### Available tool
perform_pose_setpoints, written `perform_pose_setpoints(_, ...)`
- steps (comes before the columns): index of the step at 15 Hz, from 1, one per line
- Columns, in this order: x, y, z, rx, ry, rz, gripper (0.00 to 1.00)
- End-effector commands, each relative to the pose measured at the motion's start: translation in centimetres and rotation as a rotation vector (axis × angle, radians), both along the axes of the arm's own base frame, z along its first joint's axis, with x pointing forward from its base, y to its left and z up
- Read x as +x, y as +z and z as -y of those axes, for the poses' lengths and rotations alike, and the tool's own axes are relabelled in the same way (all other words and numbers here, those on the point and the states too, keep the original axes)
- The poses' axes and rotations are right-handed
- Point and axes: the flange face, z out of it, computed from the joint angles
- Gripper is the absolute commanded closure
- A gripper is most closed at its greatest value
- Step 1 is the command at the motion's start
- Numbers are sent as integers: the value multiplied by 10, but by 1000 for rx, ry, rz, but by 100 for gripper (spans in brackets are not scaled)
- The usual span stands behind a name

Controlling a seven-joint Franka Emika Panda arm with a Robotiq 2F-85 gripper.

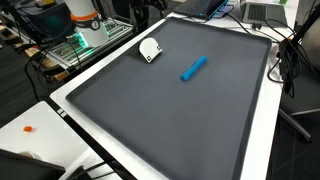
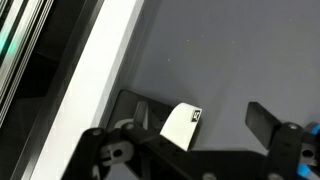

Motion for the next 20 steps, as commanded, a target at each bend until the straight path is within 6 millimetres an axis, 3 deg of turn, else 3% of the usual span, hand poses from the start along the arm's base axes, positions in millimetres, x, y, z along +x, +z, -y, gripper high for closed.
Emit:
perform_pose_setpoints(1,-8,-25,7,-25,-75,-10,0)
perform_pose_setpoints(10,7,-59,21,-85,-117,19,0)
perform_pose_setpoints(20,13,-83,32,-135,-121,29,0)
